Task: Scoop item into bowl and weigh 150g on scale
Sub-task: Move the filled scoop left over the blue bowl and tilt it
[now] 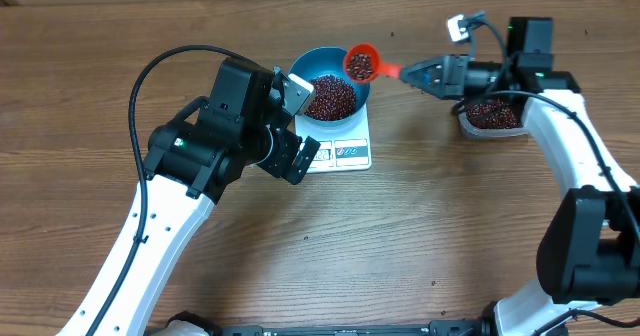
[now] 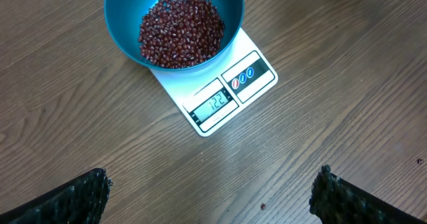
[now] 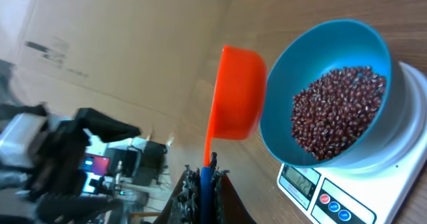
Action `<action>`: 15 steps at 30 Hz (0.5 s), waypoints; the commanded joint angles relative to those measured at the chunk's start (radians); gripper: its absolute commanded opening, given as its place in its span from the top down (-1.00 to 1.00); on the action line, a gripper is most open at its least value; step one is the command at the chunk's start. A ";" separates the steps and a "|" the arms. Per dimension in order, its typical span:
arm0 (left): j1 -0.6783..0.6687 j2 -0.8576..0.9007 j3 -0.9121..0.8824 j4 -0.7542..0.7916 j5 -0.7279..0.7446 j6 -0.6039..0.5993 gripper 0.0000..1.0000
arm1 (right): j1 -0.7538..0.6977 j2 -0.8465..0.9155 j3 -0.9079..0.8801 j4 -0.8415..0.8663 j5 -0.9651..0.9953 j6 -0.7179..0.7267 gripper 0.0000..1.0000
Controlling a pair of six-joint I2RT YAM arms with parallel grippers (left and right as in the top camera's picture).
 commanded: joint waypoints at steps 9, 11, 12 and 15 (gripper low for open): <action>-0.001 0.003 0.007 0.001 0.000 -0.010 -0.99 | 0.170 0.001 0.039 0.020 0.300 -0.165 0.93; -0.001 0.003 0.007 0.001 0.000 -0.010 -0.99 | 0.183 0.001 0.051 0.012 0.343 -0.240 0.93; -0.001 0.003 0.007 0.001 0.000 -0.010 -0.99 | 0.192 0.001 0.055 0.011 0.405 -0.239 0.93; -0.001 0.003 0.007 0.001 0.000 -0.010 -0.99 | 0.206 0.001 0.056 -0.030 0.449 -0.321 0.93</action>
